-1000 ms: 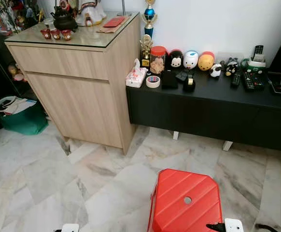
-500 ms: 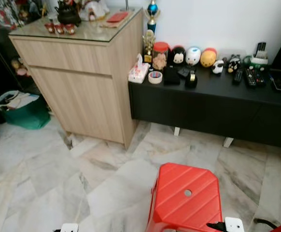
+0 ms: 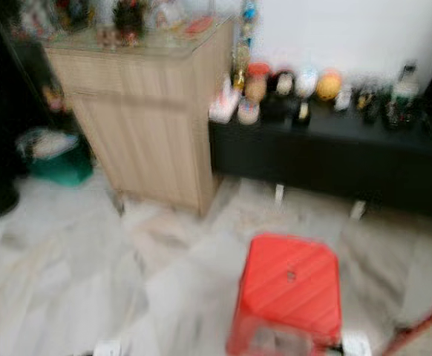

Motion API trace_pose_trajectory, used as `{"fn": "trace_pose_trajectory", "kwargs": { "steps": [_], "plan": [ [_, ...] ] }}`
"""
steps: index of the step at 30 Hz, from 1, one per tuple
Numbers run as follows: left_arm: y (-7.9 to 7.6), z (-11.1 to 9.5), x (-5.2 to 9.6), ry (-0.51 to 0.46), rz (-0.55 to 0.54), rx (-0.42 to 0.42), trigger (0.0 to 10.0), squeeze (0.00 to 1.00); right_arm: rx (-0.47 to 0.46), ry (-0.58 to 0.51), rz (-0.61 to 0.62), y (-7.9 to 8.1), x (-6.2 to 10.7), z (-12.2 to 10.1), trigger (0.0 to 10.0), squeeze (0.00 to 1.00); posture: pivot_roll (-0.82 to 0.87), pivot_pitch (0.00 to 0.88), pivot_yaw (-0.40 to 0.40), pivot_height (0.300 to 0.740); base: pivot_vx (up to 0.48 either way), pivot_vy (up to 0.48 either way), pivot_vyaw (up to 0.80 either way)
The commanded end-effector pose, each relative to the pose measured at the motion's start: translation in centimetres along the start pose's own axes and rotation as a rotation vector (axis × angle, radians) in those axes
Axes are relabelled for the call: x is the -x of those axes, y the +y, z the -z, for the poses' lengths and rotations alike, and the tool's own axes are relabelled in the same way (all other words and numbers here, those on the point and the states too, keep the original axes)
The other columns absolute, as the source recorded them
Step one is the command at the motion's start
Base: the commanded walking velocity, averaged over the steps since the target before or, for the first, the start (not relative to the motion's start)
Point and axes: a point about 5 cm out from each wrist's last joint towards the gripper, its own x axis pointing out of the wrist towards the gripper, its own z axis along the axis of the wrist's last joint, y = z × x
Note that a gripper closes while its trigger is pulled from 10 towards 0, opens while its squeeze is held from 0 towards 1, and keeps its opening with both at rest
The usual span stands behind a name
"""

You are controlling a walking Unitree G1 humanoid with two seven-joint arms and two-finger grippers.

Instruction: Hang keys on a hook

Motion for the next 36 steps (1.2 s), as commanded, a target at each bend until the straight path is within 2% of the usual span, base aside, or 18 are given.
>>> {"fn": "trace_pose_trajectory", "kwargs": {
  "steps": [1, 21, 24, 34, 36],
  "plan": [
    [0.96, 0.38, 0.17, 0.009, -0.024, -0.017, 10.0, 0.0, -0.01, 0.007, -0.015, 0.41, -0.01, 0.28, 10.0, 0.0, -0.04, 0.0, 0.014, 0.721, -0.292, 0.0, 0.0],
    [1.3, 0.73, 0.26, 0.023, -0.038, -0.033, 10.0, 0.0, -0.026, 0.0, -0.009, 0.36, -0.07, -0.13, 10.0, 0.0, -0.02, 0.0, -0.004, 0.721, -0.314, 0.0, 0.0],
    [1.33, 0.73, 0.28, 0.011, -0.041, -0.001, 10.0, 0.0, -0.032, 0.0, -0.006, 0.28, -0.06, -0.12, 10.0, 0.0, -0.02, 0.0, -0.009, 0.721, 0.0, 0.0, 0.0],
    [1.19, 0.74, 0.27, 0.004, -0.041, 0.015, 10.0, 0.0, -0.042, 0.0, 0.003, 0.11, -0.06, -0.2, 10.0, 0.0, -0.01, 0.0, -0.016, 0.721, 0.0, 0.0, 0.0],
    [0.97, 0.67, 0.23, 0.008, -0.029, -0.004, 10.0, 0.0, -0.049, -0.001, 0.003, 0.09, -0.05, -0.21, 10.0, 0.0, -0.01, 0.0, -0.019, 0.721, 0.0, 0.0, 0.0]
  ]
}}
